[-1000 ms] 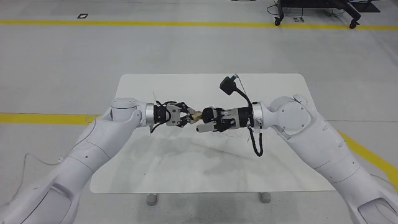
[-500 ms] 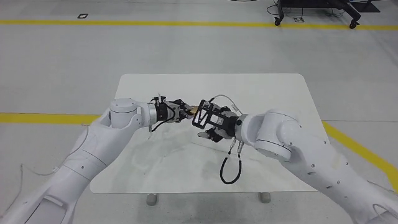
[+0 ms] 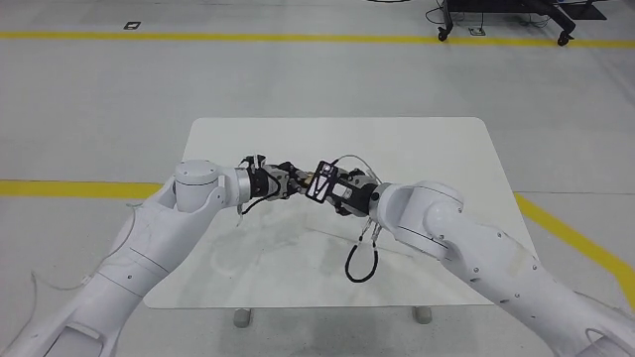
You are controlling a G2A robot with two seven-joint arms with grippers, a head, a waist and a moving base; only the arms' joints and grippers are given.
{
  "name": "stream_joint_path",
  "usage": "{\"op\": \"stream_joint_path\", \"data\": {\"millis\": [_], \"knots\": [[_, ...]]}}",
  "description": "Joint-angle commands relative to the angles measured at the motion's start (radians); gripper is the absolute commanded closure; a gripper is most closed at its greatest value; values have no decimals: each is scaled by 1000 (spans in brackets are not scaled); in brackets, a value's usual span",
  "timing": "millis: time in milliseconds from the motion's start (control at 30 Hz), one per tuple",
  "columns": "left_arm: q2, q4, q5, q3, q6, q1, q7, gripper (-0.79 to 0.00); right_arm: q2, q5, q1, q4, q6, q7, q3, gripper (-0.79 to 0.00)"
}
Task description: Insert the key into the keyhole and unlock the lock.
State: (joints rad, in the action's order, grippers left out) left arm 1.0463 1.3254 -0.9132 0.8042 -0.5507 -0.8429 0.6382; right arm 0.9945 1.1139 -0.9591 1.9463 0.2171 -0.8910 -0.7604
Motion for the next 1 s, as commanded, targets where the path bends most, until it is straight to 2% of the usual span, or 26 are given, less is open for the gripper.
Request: {"op": "stream_joint_path", "data": {"millis": [0,333,533,567,667,967], "knots": [[1,-1,-4,4,2,-3,9,0,3,-4,-1,-7,-1,4,-2,-326],[8,-4,16,20,-1,-9,20,0,24,-62,1,-53,0,41,-11,-234],[11,0,33,29,-3,-13,11,0,26,-162,-18,-66,21,76,-54,-203],[12,0,35,30,-4,-15,11,0,25,-181,-22,-74,26,80,-65,-172],[14,2,39,35,-6,-17,11,0,25,-208,-29,-92,26,75,-83,-6],[20,3,51,45,-8,-23,18,0,36,-258,-27,-112,17,51,-87,0]]}}
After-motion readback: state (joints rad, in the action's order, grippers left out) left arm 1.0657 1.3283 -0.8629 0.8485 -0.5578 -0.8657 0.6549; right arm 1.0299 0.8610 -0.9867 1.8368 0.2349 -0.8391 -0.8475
